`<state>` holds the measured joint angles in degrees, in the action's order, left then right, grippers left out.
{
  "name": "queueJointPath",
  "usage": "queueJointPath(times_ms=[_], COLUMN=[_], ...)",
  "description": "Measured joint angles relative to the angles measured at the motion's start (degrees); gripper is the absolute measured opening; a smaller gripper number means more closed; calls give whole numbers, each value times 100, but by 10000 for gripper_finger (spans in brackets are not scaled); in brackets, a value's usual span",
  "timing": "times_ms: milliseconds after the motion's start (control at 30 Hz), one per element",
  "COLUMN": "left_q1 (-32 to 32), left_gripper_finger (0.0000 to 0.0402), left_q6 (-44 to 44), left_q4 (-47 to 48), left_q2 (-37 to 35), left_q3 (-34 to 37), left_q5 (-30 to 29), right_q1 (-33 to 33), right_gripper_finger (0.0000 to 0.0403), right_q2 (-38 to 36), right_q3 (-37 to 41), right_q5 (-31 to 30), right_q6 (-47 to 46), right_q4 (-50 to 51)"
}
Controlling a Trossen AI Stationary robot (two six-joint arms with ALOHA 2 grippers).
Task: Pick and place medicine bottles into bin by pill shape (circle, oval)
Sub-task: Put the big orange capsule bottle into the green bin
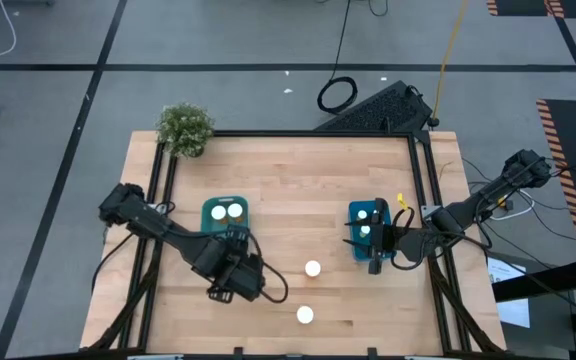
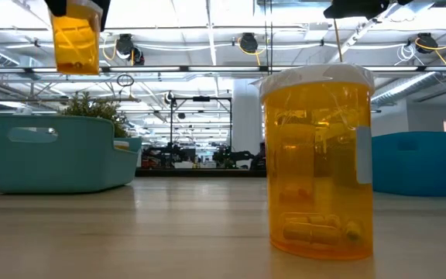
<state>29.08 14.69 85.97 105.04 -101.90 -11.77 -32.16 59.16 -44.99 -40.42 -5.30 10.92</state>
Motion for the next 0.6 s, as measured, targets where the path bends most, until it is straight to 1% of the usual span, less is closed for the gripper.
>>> queueJointPath(times_ms=[367,600], left_q1=[-306,-601], left_gripper_finger=[225,225], left_q6=[-94,-234], left_q4=[112,206], left_q2=[-520,-872], left_q3=[10,16], left_q5=[-177,-185], right_q1=[-2,-15], right_gripper_finger=[180,180], right_q2=[0,0], right_q3=[0,0], right_q5=[4,17], right_q6=[-49,-151], right_q4=[2,2])
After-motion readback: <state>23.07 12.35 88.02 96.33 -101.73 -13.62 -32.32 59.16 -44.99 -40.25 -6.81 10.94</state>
